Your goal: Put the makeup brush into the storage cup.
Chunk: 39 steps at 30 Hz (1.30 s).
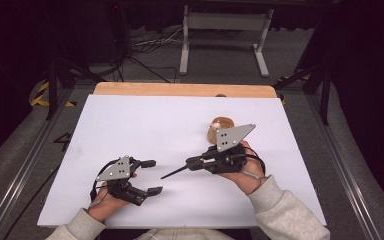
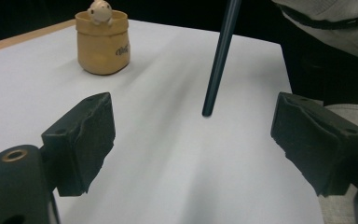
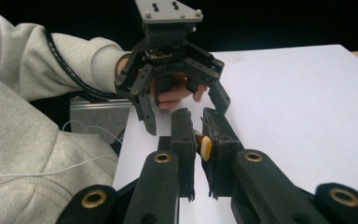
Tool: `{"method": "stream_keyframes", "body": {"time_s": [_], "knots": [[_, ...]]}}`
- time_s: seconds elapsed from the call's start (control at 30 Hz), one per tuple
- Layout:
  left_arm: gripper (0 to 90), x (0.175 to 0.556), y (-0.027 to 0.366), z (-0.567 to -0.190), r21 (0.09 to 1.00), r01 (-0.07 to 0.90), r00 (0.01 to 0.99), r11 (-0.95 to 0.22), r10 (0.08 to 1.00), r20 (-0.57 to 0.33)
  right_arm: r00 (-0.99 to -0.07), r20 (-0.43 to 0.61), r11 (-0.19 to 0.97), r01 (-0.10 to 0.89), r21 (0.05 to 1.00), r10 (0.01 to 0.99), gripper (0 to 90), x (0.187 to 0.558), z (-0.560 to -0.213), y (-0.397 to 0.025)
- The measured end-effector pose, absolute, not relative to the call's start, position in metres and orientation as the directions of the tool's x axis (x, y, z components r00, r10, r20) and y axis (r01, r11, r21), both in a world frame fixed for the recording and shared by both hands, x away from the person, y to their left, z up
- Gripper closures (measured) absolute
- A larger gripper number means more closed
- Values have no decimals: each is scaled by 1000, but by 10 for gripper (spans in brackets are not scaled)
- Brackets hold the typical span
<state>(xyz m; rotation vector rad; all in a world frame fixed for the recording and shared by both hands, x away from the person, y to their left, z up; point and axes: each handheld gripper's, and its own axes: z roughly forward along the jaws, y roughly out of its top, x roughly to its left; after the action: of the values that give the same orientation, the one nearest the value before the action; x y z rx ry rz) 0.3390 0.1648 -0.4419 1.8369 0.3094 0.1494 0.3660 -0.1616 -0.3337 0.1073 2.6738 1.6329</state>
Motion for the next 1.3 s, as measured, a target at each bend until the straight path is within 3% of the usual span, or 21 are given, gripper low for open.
{"method": "stream_keyframes", "body": {"time_s": [0.7,1.3], "knots": [[24,343,175,-441,960,184,921,-213,378,-93,-955,27,474,171,863,295,835,378,-292,-188],[4,348,184,-441,956,221,882,-195,459,-110,-878,35,421,264,868,478,835,390,-280,-213]]}}
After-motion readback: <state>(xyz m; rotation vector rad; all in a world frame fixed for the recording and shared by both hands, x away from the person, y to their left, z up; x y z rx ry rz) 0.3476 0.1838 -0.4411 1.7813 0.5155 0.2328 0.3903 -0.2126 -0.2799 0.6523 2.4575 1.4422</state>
